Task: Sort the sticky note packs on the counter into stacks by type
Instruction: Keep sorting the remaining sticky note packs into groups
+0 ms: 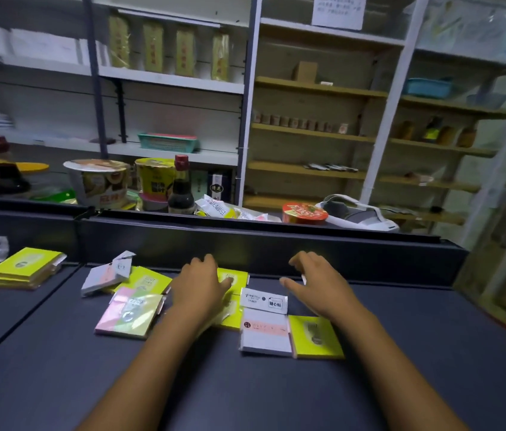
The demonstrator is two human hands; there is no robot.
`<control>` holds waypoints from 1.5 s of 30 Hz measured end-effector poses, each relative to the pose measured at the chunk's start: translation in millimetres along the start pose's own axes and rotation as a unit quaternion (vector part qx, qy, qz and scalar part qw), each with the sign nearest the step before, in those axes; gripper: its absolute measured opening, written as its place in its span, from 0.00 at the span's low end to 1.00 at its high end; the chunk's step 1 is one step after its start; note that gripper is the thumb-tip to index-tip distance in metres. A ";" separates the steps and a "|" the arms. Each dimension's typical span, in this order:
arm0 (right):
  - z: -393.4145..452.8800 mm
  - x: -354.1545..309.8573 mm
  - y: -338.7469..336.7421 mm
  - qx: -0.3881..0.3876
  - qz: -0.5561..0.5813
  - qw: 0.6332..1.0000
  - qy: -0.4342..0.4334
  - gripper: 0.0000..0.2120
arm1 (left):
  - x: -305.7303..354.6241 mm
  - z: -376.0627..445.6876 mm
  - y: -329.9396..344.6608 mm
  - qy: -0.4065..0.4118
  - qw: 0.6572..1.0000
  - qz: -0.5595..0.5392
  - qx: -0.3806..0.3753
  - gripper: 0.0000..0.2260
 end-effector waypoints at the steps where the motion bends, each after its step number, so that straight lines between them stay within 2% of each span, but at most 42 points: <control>1: 3.8 2.9 2.7 0.002 0.004 1.000 -0.004 0.20 | 0.9 0.8 3.6 -0.008 1.000 0.014 -0.007 0.23; 5: 14.0 11.4 15.5 0.006 0.028 1.000 -0.006 0.21 | 9.2 3.6 13.4 -0.010 0.997 0.067 -0.025 0.26; 9: 21.8 16.3 21.7 0.014 0.044 0.999 -0.009 0.20 | 10.1 7.8 13.8 -0.027 0.998 0.051 -0.012 0.25; 15: 25.8 18.3 22.4 0.037 0.073 0.997 -0.010 0.18 | 4.1 12.4 15.5 -0.080 0.995 -0.062 0.015 0.27; 20: 29.0 28.0 10.9 0.069 0.090 0.994 0.008 0.16 | 8.4 21.9 0.3 -0.079 0.975 -0.184 0.096 0.18; 22: 28.0 33.2 9.8 0.068 0.102 0.992 0.022 0.15 | 7.4 22.9 -1.9 -0.100 0.950 -0.278 0.099 0.12; 24: 27.2 38.0 9.3 0.066 0.109 0.991 0.036 0.14 | 7.8 21.3 0.2 -0.142 0.901 -0.404 0.075 0.08; 27: 27.0 42.6 5.8 0.073 0.121 0.989 0.045 0.14 | 17.2 15.8 5.8 -0.190 0.809 -0.555 0.017 0.07; 29: 26.2 44.6 1.4 0.079 0.130 0.987 0.050 0.13 | 23.9 11.4 6.1 -0.202 0.774 -0.600 -0.008 0.08; 38: 24.3 92.7 -25.6 0.094 0.143 0.976 0.134 0.09 | 42.1 2.0 0.2 -0.180 0.718 -0.671 -0.049 0.10; 42: 15.2 124.7 -8.9 0.002 0.079 0.983 0.167 0.15 | 44.3 -1.2 4.3 -0.181 0.718 -0.669 -0.055 0.11; 45: 4.9 135.9 10.2 -0.079 0.043 0.978 0.188 0.29 | 44.3 -1.7 6.8 -0.178 0.722 -0.666 -0.060 0.11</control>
Point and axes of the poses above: each hand's wrist, its own z-axis towards the middle knuckle, its own y-axis out of the palm, x = y × z, the point moved 10 cm from there along z, towards the middle knuckle, and after that the axes turned 14 degrees about x, right-handed, at the moved point
